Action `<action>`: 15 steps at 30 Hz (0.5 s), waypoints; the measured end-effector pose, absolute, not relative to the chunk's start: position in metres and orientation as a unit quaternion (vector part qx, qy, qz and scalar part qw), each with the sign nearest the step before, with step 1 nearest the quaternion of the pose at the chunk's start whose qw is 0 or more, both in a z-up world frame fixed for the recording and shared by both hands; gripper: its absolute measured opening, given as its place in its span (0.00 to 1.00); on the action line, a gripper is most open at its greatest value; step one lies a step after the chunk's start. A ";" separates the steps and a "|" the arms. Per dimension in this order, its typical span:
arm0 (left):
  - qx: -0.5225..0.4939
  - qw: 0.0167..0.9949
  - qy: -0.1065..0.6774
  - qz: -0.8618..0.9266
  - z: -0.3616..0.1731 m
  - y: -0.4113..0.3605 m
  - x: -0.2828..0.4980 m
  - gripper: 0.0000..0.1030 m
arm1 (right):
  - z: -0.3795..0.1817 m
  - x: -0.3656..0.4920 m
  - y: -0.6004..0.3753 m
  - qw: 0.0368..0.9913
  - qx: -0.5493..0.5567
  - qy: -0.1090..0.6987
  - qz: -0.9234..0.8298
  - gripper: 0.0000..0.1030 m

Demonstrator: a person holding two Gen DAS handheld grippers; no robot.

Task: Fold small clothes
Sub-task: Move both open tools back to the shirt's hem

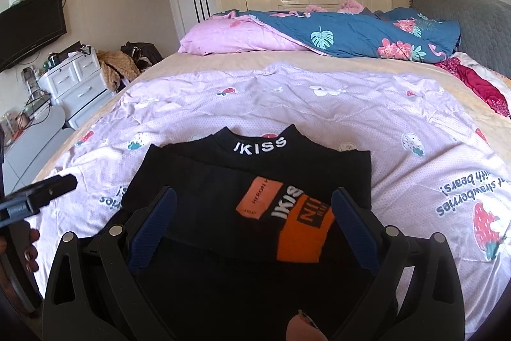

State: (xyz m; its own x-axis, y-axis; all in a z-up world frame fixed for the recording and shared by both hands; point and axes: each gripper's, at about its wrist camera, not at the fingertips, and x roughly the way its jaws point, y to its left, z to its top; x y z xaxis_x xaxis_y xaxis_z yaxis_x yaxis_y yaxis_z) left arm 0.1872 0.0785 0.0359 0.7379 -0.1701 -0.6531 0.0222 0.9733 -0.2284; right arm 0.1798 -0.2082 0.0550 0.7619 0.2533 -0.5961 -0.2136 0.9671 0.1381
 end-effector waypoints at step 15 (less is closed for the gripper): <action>-0.095 0.923 0.370 -0.047 0.022 0.074 0.161 0.91 | 0.049 0.147 -0.233 0.938 0.039 0.323 0.118 0.94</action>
State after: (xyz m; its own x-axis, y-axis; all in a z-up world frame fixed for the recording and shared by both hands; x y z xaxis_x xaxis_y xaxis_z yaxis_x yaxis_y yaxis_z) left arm 0.1614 0.0743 0.0221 0.7212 -0.1576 -0.6746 0.0175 0.9776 -0.2097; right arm 0.1474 -0.2326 0.0491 0.7639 0.2459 -0.5967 -0.1953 0.9693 0.1494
